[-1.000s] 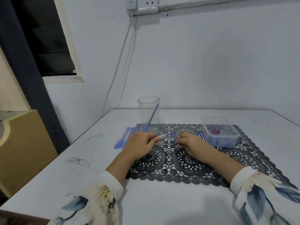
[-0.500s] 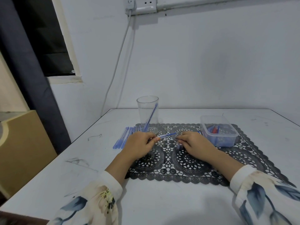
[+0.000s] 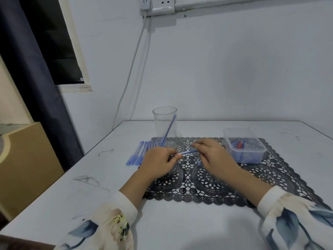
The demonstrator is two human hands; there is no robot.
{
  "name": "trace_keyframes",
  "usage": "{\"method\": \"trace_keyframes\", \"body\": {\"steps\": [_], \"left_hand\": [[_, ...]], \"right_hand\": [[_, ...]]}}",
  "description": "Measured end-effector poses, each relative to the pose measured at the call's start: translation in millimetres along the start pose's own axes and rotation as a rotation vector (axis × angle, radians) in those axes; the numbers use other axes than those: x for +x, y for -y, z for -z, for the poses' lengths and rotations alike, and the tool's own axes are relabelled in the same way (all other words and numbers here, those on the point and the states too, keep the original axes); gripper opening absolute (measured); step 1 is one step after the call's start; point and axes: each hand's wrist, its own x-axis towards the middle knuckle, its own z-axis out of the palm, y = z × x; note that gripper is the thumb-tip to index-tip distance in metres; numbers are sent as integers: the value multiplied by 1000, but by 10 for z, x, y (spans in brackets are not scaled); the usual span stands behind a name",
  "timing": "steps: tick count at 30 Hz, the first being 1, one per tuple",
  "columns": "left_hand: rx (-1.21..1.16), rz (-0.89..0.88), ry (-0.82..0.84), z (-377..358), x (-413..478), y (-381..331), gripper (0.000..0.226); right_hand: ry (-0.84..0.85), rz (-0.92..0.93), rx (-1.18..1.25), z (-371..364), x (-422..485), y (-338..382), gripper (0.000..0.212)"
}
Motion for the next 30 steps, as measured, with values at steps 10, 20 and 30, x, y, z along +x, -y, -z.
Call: {"method": "trace_keyframes", "body": {"steps": [10, 20, 30], "left_hand": [[17, 24, -8, -3, 10, 7, 32], [23, 23, 11, -11, 15, 49, 32], [-4, 3, 4, -7, 8, 48, 34]], "right_hand": [[89, 97, -64, -23, -9, -12, 43], [43, 65, -155, 136, 20, -120, 21], [134, 25, -151, 167, 60, -356, 24]]}}
